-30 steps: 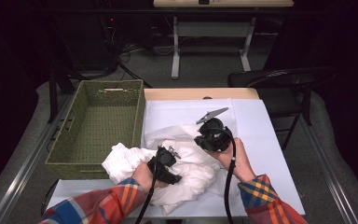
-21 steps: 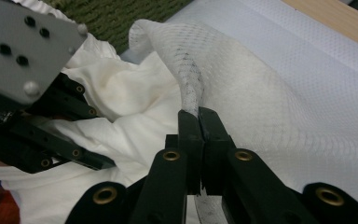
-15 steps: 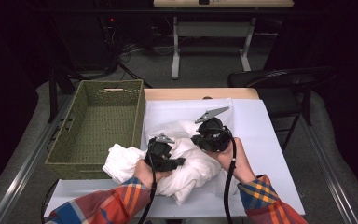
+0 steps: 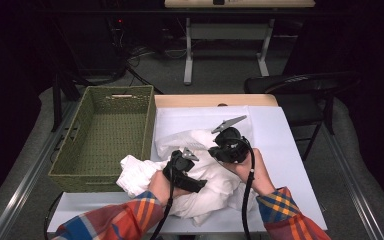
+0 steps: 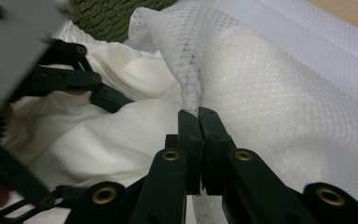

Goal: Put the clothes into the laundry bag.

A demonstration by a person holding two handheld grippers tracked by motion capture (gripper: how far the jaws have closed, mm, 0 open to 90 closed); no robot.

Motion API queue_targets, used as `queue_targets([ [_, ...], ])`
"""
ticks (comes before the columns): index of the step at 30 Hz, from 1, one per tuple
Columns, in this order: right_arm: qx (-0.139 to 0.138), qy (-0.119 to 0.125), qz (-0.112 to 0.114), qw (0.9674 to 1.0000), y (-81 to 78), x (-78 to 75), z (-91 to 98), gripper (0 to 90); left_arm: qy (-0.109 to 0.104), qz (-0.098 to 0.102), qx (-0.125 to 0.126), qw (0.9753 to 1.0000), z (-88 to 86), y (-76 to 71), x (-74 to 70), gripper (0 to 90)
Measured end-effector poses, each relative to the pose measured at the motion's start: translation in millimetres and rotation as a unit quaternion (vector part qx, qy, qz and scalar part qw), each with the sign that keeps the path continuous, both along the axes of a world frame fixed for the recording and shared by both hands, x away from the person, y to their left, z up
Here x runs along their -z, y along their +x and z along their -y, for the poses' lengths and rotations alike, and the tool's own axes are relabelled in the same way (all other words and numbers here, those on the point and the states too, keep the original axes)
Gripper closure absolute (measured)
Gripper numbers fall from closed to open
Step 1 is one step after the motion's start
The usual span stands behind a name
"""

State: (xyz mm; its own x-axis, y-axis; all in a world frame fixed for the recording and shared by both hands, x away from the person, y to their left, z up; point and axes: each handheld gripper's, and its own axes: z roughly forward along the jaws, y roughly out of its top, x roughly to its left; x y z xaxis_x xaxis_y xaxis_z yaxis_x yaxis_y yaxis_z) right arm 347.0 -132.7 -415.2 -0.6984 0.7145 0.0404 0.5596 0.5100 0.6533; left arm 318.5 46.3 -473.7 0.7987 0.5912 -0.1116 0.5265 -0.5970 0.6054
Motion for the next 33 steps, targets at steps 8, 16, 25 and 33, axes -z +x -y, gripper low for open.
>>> queue_targets([
  [8,0.001,-0.001,0.001,1.0,0.7,-0.3,1.1,88.9,0.005,0.023,0.007,0.9997,-29.5,-21.1,-32.7,15.2],
  [16,0.0,-0.005,-0.004,1.0,1.0,2.5,-2.0,88.9,0.039,-0.084,-0.007,0.9957,-37.5,-23.1,23.5,13.7],
  [25,0.0,-0.006,0.0,1.0,0.8,2.8,-3.1,88.9,-0.042,-0.116,-0.062,0.9904,-38.9,-17.7,53.0,53.9],
  [33,0.006,-0.007,0.0,1.0,1.6,3.1,-2.0,88.9,-0.024,-0.026,-0.029,0.9989,-18.4,-24.1,23.7,20.0],
])
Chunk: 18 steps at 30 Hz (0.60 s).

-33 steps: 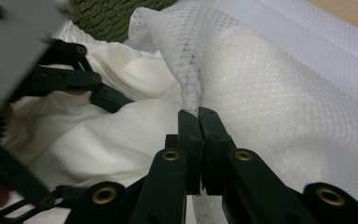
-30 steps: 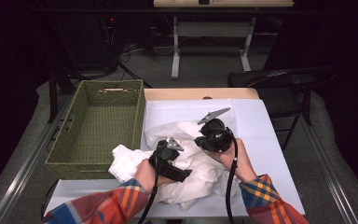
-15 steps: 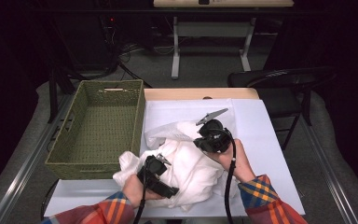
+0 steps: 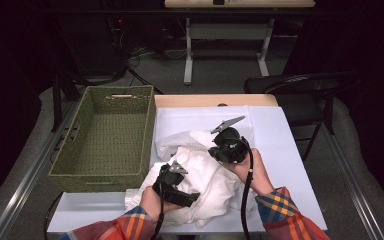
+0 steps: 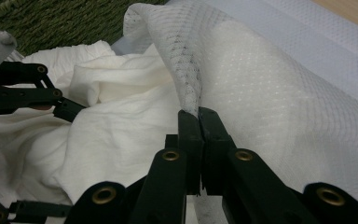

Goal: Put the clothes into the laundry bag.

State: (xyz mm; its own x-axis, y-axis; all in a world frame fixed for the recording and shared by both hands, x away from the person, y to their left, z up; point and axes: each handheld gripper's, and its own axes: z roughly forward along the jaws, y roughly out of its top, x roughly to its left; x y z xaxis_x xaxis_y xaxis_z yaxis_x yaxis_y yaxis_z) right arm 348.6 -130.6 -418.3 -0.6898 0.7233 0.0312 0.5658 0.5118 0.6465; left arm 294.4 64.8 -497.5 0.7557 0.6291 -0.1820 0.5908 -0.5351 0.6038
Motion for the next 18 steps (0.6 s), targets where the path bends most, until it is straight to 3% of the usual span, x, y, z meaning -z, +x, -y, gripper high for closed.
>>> queue_targets([
  [3,-0.004,-0.002,0.002,1.0,-0.4,0.5,-1.1,88.9,0.01,0.004,0.011,0.9999,14.8,8.5,2.9,16.0],
  [7,-0.004,-0.003,-0.001,1.0,-0.6,2.4,-1.5,88.9,0.019,-0.027,0.016,0.9993,25.0,21.2,28.3,18.0],
  [9,-0.007,-0.005,-0.002,1.0,-0.5,3.4,-1.6,88.9,0.01,-0.023,0.006,0.9997,24.5,24.6,34.6,28.0],
  [11,-0.008,-0.005,-0.003,1.0,-0.5,3.5,-1.7,89.0,0.002,-0.021,0.006,0.9998,21.6,28.7,35.6,48.8],
  [13,-0.01,-0.003,-0.003,0.9999,-0.6,2.7,-2.0,89.0,-0.022,-0.034,-0.003,0.9992,14.6,32.8,34.4,62.0],
  [17,-0.014,0.009,0.001,0.9999,-2.7,-2.7,-3.1,89.1,-0.045,-0.022,-0.02,0.9985,8.7,33.2,23.3,70.0],
  [18,-0.015,0.01,0.005,0.9998,-3.5,-4.5,-3.4,89.2,-0.063,-0.018,-0.034,0.9973,7.6,34.1,16.6,70.4],
])
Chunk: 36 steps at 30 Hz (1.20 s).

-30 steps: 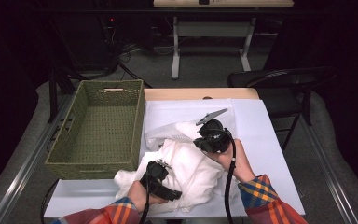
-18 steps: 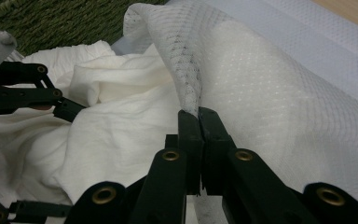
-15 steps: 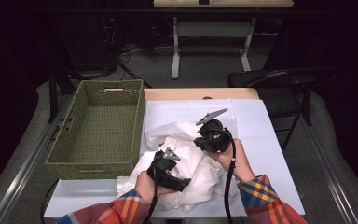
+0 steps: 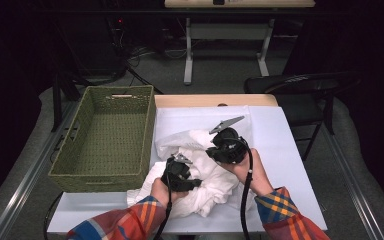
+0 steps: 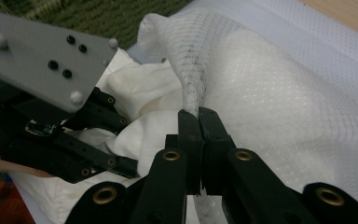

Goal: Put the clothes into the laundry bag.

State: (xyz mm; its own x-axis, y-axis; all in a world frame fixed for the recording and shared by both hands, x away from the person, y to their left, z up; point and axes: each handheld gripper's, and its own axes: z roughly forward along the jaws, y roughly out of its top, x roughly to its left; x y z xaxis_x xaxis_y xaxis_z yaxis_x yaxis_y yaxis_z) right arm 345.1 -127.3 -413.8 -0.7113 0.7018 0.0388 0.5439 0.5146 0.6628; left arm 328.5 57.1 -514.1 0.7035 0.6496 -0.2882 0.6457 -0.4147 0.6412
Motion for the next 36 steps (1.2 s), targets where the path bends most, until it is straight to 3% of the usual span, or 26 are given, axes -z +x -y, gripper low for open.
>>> queue_targets([
  [2,-0.002,0.012,0.003,0.9999,-3.5,-6.2,-0.9,89.3,-0.031,0.007,-0.027,0.9991,-0.8,2.2,-13.0,71.0],
  [4,-0.009,0.018,0.012,0.9997,-6.0,-10.3,-2.0,89.3,-0.049,0.024,-0.044,0.9975,2.0,4.9,-25.4,71.0],
  [6,-0.015,0.023,0.009,0.9996,-8.5,-12.2,-3.9,89.2,-0.055,0.021,-0.05,0.997,6.9,9.1,-29.5,69.4],
  [7,-0.014,0.02,0.009,0.9997,-8.3,-11.4,-4.3,89.2,-0.05,0.02,-0.052,0.9972,12.2,11.3,-26.9,68.1],
  [9,-0.01,0.017,-0.002,0.9998,-5.4,-5.7,-3.3,89.1,-0.02,0.014,-0.04,0.9989,20.6,14.7,-16.9,62.7],
  [11,-0.007,0.012,-0.01,0.9999,-1.4,1.5,-0.6,89.1,-0.004,0.006,-0.022,0.9997,27.3,15.7,-6.7,57.4],
  [15,-0.002,0.005,-0.019,0.9998,2.1,7.1,4.5,88.9,0.041,0.031,0.018,0.9985,36.1,9.2,-5.8,41.0],
  [17,0.001,0.004,-0.018,0.9998,2.6,6.7,7.1,88.8,0.046,0.04,0.035,0.9976,33.1,7.8,-11.5,34.0],
  [19,0.004,0.005,-0.017,0.9998,3.1,6.3,8.9,88.8,0.044,0.045,0.035,0.9974,27.1,6.8,-18.4,28.6],
  [23,0.004,0.003,-0.014,0.9999,3.6,5.9,8.7,88.7,0.031,0.049,0.034,0.9978,11.2,3.5,-32.3,21.3],
  [27,0.005,0.002,-0.013,0.9999,3.5,6.1,7.7,88.7,0.036,0.053,0.017,0.9978,-4.9,0.4,-41.6,15.4],
  [31,0.009,0.001,-0.012,0.9999,3.7,6.5,7.3,88.6,0.048,0.037,-0.005,0.9981,-15.0,3.3,-35.1,10.5],
  [36,0.011,-0.001,-0.013,0.9999,4.4,8.1,6.4,88.5,0.052,0.0,-0.021,0.9984,-15.3,12.2,-11.1,11.7],
])
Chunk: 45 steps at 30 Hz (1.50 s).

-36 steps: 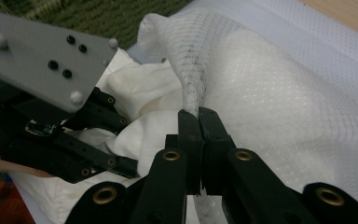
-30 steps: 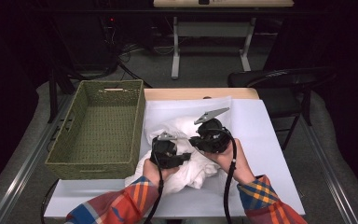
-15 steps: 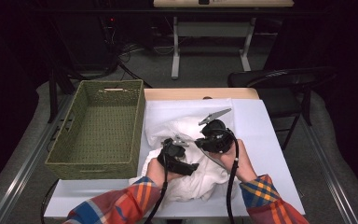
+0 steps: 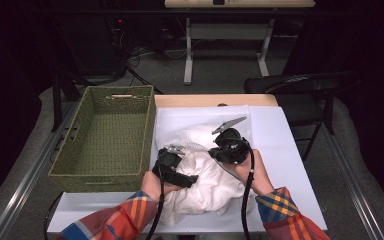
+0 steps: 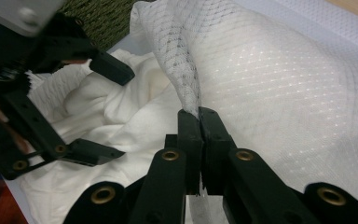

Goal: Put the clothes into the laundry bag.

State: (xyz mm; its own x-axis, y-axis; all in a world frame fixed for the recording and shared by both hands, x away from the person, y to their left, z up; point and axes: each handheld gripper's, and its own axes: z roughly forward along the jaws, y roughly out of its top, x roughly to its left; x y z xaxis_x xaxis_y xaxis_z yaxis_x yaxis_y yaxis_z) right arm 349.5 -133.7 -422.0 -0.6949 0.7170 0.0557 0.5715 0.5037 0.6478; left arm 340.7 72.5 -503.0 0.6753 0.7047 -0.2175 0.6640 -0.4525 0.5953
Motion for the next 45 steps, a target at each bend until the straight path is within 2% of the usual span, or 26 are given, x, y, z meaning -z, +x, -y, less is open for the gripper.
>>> queue_targets([
  [2,0.001,0.0,-0.002,1.0,0.6,1.5,-0.4,88.5,-0.012,-0.011,0.007,0.9998,1.8,3.9,8.0,15.0],
  [3,0.0,0.0,-0.001,1.0,0.9,2.1,-0.4,88.6,-0.013,-0.009,0.01,0.9998,3.0,5.7,11.4,18.7],
  [4,-0.001,0.001,-0.002,1.0,0.9,2.3,-0.9,88.6,-0.027,-0.01,0.01,0.9995,4.0,6.6,14.7,23.5],
  [6,-0.005,0.005,0.0,1.0,0.1,1.8,-2.6,88.9,-0.043,-0.019,0.015,0.9988,5.4,9.1,20.7,46.0],
  [7,-0.007,0.005,0.001,1.0,-0.8,1.2,-3.5,89.0,-0.058,-0.024,0.02,0.9978,5.8,10.3,22.8,56.4],
  [8,-0.012,0.005,0.002,0.9999,-2.0,0.0,-5.0,89.1,-0.063,-0.024,0.021,0.9975,7.2,10.8,24.1,67.6],
  [9,-0.014,0.01,0.005,0.9998,-3.5,-1.5,-6.3,89.2,-0.064,-0.021,0.021,0.9975,8.3,11.3,24.0,74.4],
  [11,-0.022,0.013,0.01,0.9996,-6.5,-5.2,-8.8,89.3,-0.069,-0.015,0.026,0.9972,10.9,12.4,18.2,80.0],
  [14,-0.029,0.03,0.017,0.999,-10.6,-12.5,-9.3,89.4,-0.084,0.007,0.026,0.9961,13.8,14.9,2.2,81.8],
  [16,-0.03,0.036,0.018,0.9987,-12.5,-16.9,-8.2,89.4,-0.096,0.023,0.01,0.995,14.4,20.3,-5.0,81.9],
  [17,-0.029,0.035,0.02,0.9987,-12.5,-17.3,-7.3,89.4,-0.096,0.025,-0.001,0.995,14.3,24.4,-5.8,81.6],
  [19,-0.022,0.026,0.009,0.9994,-8.7,-11.5,-5.1,89.2,-0.075,0.031,-0.007,0.9967,15.5,31.3,-1.4,77.6],
  [20,-0.018,0.018,0.003,0.9997,-6.9,-7.9,-4.6,89.1,-0.066,0.023,-0.008,0.9975,15.8,33.6,2.6,74.1],
  [21,-0.016,0.011,0.001,0.9998,-4.4,-2.7,-3.8,88.9,-0.058,0.014,-0.007,0.9982,15.3,34.6,5.7,65.8],
  [23,-0.009,0.0,-0.006,0.9999,-2.0,3.9,-2.3,88.8,-0.054,0.014,0.007,0.9984,12.9,30.9,5.9,54.2],
  [24,-0.008,-0.001,-0.005,1.0,-1.6,4.0,-1.4,88.8,-0.039,0.024,0.013,0.9988,12.7,27.1,3.4,48.1],
  [26,-0.004,-0.002,-0.002,1.0,-1.2,2.3,1.2,88.8,-0.028,0.031,0.03,0.9987,10.1,19.5,-3.3,34.9],
  [27,-0.003,-0.002,0.002,1.0,-0.8,1.7,2.6,88.8,-0.02,0.039,0.033,0.9985,9.7,15.5,-6.4,31.2],
  [31,0.003,-0.004,0.002,1.0,0.4,1.7,3.6,88.7,-0.008,0.045,0.059,0.9972,7.8,0.9,-18.4,16.9],
  [33,0.004,-0.006,0.004,1.0,-0.2,1.7,2.2,88.7,0.001,0.059,0.067,0.9961,9.4,-9.3,-24.6,15.2],
  [35,0.003,-0.008,0.003,1.0,-0.6,2.0,1.0,88.7,-0.001,0.061,0.073,0.9955,12.0,-17.2,-28.0,12.4],
  [39,0.003,-0.01,0.001,0.9999,-0.6,3.9,0.6,88.7,0.0,0.056,0.113,0.992,24.6,-36.6,-29.9,9.5],
  [42,0.004,-0.011,0.001,0.9999,-0.6,4.5,1.0,88.7,0.011,0.06,0.134,0.9891,38.1,-46.6,-22.8,6.3],
  [45,0.005,-0.011,0.0,0.9999,-1.0,4.9,1.5,88.7,0.041,0.058,0.142,0.9874,51.9,-48.0,-5.6,3.4],
])
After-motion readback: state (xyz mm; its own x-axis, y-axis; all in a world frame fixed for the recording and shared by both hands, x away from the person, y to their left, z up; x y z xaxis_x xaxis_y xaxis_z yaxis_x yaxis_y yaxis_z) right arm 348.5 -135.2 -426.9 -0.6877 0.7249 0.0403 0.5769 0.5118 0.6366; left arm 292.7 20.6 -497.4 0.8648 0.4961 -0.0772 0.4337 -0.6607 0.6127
